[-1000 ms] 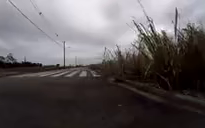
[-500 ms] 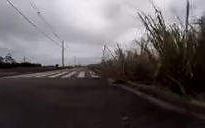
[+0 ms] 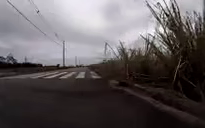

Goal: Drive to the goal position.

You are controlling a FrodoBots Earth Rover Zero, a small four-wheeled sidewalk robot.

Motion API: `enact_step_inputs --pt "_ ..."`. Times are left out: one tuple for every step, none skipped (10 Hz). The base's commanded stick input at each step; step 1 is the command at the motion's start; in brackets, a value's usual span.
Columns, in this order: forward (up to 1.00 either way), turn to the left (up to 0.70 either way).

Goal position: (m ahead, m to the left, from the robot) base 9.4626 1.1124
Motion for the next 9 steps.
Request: enact_step_inputs --pt "0.7 0.0" --pt "0.7 0.0" --pt "0.7 0.0" --pt "0.7 0.0" --pt "0.7 0.0" --pt "0.7 0.0" --pt "0.7 0.0" --pt "0.7 0.0" --pt "0.7 0.0"
